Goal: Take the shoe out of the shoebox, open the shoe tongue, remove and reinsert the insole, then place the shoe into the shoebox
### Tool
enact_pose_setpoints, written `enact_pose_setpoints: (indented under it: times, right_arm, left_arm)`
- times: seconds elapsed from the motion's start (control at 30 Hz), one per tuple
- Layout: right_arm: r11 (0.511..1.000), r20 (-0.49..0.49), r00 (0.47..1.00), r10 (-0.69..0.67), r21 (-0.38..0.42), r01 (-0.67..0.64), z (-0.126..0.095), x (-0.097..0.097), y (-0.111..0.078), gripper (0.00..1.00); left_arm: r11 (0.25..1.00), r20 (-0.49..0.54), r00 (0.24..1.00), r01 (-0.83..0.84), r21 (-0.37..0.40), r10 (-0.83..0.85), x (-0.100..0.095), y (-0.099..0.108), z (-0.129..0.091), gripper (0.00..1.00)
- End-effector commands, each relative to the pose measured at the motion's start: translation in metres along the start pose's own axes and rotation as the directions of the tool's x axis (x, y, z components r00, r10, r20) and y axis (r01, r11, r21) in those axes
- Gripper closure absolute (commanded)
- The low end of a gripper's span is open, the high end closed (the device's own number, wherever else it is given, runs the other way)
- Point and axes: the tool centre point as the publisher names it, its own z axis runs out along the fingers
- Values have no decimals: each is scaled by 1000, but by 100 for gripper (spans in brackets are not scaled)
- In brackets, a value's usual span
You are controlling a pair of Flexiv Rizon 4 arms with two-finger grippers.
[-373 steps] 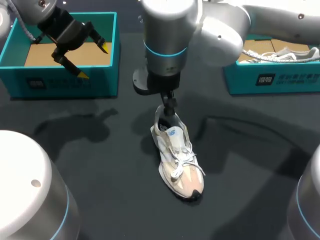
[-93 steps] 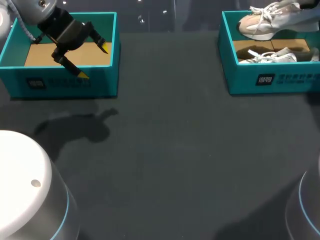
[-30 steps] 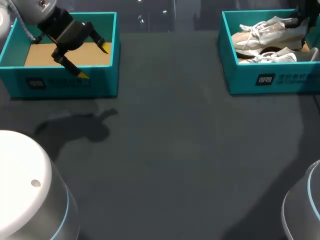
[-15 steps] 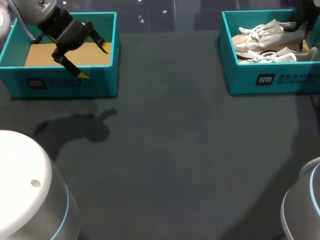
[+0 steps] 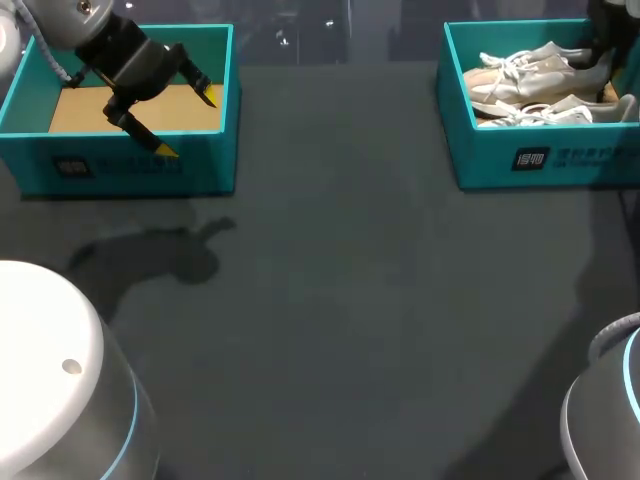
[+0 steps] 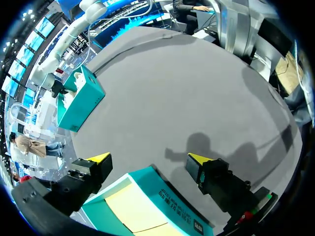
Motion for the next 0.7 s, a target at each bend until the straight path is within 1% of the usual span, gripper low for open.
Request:
enact_pose_setpoints:
  times: [0.03, 0.07, 0.1, 0.2, 0.27, 0.3, 0.33, 0.4, 0.43, 0.53, 0.57, 0.7]
  right_arm:
    - [1000, -3, 1000, 1, 10, -1, 0, 2, 6, 64]
    - [1000, -4, 1000, 1, 9, -1, -1, 2, 5, 62]
    - [1000, -8, 1000, 3, 7, -3, -2, 3, 5, 56]
    - [1000, -12, 1000, 5, 1, -5, -7, 4, 4, 51]
    - [1000, -14, 1000, 5, -2, -5, -9, 5, 4, 50]
    - [1000, -15, 1000, 4, -6, -4, -12, 7, 4, 45]
    - [1000, -18, 1000, 3, -9, -3, -14, 7, 3, 42]
    - [1000, -22, 1000, 1, -11, -1, -20, 11, 2, 32]
    - [1000, -23, 1000, 0, -13, 0, -22, 12, 2, 29]
    - [1000, -26, 1000, -10, -14, 10, -33, 20, -1, 4]
    - [1000, -25, 1000, -11, -14, 11, -37, 22, -2, 0]
    - [1000, -19, 1000, -11, -27, 10, -52, 26, -9, 0]
  left_arm:
    - [1000, -1, 1000, 0, -2, 0, 0, 0, 0, 0]
    - [1000, -1, 1000, 0, -2, 0, 0, 0, 0, 0]
    - [1000, -1, 1000, 0, -2, 0, 0, 0, 0, 0]
    - [1000, -1, 1000, 0, -2, 0, 0, 0, 0, 0]
    - [1000, -1, 1000, 0, -2, 0, 0, 0, 0, 0]
    - [1000, -1, 1000, 0, -2, 0, 0, 0, 0, 0]
    - [1000, -1, 1000, 0, -2, 0, 0, 0, 0, 0]
    - [1000, -1, 1000, 0, -2, 0, 0, 0, 0, 0]
    - [1000, -1, 1000, 0, -2, 0, 0, 0, 0, 0]
    - [1000, -1, 1000, 0, -2, 0, 0, 0, 0, 0]
    - [1000, -1, 1000, 0, -2, 0, 0, 0, 0, 0]
    - [1000, -1, 1000, 0, -2, 0, 0, 0, 0, 0]
